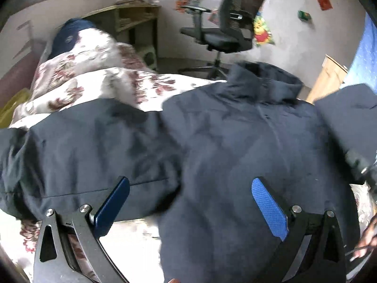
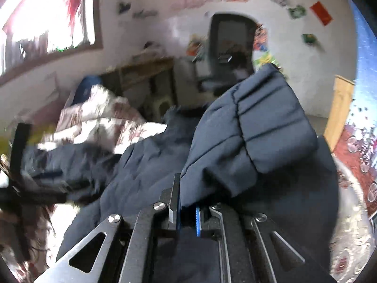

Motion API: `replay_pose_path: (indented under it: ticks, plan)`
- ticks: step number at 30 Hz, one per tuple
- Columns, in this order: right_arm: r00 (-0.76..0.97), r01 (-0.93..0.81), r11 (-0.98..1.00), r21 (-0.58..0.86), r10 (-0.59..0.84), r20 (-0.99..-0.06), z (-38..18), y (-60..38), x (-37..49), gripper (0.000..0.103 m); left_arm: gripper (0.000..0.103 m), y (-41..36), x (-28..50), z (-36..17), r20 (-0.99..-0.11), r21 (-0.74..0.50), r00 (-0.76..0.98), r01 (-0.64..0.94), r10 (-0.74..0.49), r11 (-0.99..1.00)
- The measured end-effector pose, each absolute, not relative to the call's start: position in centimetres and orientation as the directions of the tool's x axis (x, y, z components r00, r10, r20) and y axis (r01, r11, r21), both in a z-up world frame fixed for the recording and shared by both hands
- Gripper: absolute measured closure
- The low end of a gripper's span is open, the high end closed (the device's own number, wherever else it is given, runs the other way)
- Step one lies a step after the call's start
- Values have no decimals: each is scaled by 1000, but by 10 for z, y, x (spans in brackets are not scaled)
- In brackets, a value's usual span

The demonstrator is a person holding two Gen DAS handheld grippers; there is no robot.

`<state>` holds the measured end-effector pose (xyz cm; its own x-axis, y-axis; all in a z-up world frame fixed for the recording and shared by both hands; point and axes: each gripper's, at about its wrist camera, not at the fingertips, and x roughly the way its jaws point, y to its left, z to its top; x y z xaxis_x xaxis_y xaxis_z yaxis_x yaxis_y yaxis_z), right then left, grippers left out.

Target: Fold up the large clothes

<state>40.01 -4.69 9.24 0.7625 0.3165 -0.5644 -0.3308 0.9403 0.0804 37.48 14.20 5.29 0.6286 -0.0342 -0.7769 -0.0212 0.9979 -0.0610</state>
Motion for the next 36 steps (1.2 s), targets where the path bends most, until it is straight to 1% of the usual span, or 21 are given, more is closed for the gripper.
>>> replay_pose_path:
  ticks: [2, 5, 7, 8, 9, 11, 13, 15, 17, 21, 25, 30, 34, 36]
  plan:
    - [731, -358, 931, 74, 328, -599, 71, -31, 401, 94, 1, 157, 370, 47, -782, -30, 623, -72, 21, 997]
    - [670, -397, 916, 63, 336, -662, 36, -15, 402, 91, 1, 172, 368, 39, -810, -38, 586, -113, 36, 993]
    - [628, -413, 907, 86, 352, -694, 20, -16, 403, 88, 1, 179, 365, 38, -810, -32, 583, -138, 55, 990]
    - [602, -424, 898, 116, 376, -704, 13, -16, 405, 81, 1, 182, 364, 37, -810, -36, 584, -150, 59, 988]
    - [582, -430, 892, 139, 392, -713, 10, -20, 405, 76, 1, 185, 360, 37, -810, -51, 583, -164, 55, 985]
    - [542, -450, 875, 177, 425, -725, 4, -23, 404, 53, 1, 190, 356, 36, -805, -69, 591, -185, 55, 980]
    - [523, -478, 857, 191, 453, -722, 6, -27, 397, 44, 1, 196, 354, 35, -805, -113, 593, -188, 21, 976]
    - [522, -524, 835, 166, 469, -713, 9, -24, 388, 39, 1, 198, 352, 34, -798, -154, 603, -184, -12, 971]
    - [542, -549, 826, 131, 471, -696, 14, -25, 379, 30, 1, 199, 349, 33, -790, -201, 610, -159, -63, 967]
    - [581, -526, 843, 108, 450, -678, 22, -39, 368, 26, 1, 198, 352, 34, -777, -286, 606, -100, -170, 953]
    - [619, -475, 877, 68, 389, -683, 25, -57, 371, 24, 1, 190, 360, 30, -792, -366, 545, -65, -274, 928]
    - [642, -423, 905, 49, 338, -688, 25, -77, 380, 23, 1, 157, 372, 17, -824, -338, 482, 1, -296, 941]
    - [663, -386, 922, 35, 304, -684, 28, -92, 383, 23, 1, 128, 387, 11, -842, -279, 479, 6, -248, 960]
    - [670, -369, 929, 20, 281, -687, 28, -99, 383, 23, 1, 120, 394, 9, -845, -272, 481, -6, -236, 962]
